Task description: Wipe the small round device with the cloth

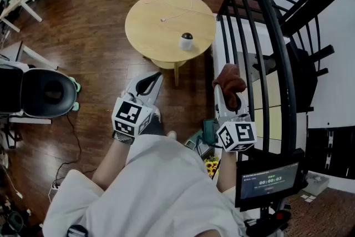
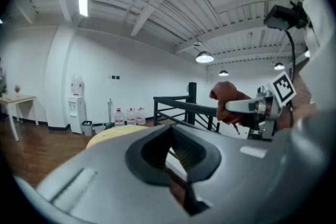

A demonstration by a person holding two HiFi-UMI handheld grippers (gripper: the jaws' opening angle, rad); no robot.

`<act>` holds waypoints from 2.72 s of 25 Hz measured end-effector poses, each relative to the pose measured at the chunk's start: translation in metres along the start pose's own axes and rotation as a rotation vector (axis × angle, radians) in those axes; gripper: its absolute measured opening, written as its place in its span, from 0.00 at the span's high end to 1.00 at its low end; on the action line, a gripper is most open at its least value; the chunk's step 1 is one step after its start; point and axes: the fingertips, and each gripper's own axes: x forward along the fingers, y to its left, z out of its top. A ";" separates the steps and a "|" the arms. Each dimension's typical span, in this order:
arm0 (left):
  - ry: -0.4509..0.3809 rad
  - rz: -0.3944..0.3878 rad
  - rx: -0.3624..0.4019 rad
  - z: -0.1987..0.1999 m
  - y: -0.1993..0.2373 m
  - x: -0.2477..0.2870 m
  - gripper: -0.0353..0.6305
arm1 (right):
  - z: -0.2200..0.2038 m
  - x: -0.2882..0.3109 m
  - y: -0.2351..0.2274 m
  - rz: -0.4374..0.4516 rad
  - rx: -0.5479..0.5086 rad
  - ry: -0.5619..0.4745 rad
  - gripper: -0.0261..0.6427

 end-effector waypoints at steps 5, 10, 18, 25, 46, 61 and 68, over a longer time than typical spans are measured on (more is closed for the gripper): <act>-0.004 0.011 -0.009 0.004 0.015 0.014 0.94 | 0.006 0.015 -0.003 0.007 -0.015 -0.004 0.81; -0.002 -0.018 -0.016 0.000 0.035 0.045 0.94 | 0.005 0.046 -0.013 0.008 -0.028 0.015 0.81; 0.002 -0.100 -0.012 0.000 0.081 0.094 0.94 | 0.012 0.109 -0.013 -0.012 -0.049 0.047 0.81; -0.005 -0.147 0.013 0.018 0.119 0.137 0.94 | 0.026 0.153 -0.034 -0.083 -0.037 0.030 0.81; 0.453 -0.406 0.169 -0.111 0.043 0.196 0.49 | -0.030 0.197 -0.044 0.402 0.190 0.350 0.81; 0.733 -0.377 0.322 -0.205 0.027 0.207 0.37 | -0.170 0.191 -0.012 0.949 -0.138 0.930 0.81; 0.757 -0.346 0.337 -0.215 0.027 0.201 0.42 | -0.208 0.209 -0.018 0.939 -0.632 1.007 0.81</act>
